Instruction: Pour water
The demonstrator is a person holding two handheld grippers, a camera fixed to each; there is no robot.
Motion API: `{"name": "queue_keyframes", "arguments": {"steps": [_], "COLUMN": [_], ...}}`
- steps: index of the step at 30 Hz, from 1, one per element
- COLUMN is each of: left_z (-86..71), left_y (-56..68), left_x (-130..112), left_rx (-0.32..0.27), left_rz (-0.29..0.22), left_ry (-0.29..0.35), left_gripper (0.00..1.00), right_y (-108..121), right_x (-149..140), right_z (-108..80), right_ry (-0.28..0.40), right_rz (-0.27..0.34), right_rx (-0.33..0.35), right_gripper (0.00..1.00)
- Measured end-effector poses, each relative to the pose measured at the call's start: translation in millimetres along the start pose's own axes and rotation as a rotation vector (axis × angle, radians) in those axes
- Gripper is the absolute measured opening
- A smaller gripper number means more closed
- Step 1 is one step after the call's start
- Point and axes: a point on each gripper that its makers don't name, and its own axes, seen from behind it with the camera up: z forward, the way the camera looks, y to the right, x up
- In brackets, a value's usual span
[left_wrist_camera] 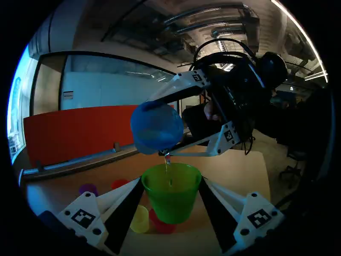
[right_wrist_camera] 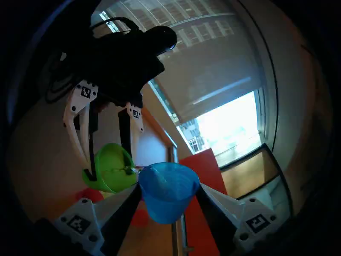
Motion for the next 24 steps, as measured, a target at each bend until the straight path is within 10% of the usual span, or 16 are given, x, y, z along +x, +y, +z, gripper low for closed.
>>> {"name": "queue_keyframes", "arguments": {"steps": [24], "left_z": [-3.3], "left_y": [2.7], "left_x": [-0.7], "left_rx": [-0.005], "left_rz": [0.008], "left_ry": [-0.006], "left_gripper": [0.88], "right_y": [5.7], "right_x": [-0.4], "right_z": [-0.7], "right_ry": [-0.018], "right_rz": [-0.068], "right_rx": [-0.009], "right_gripper": [0.91]}}
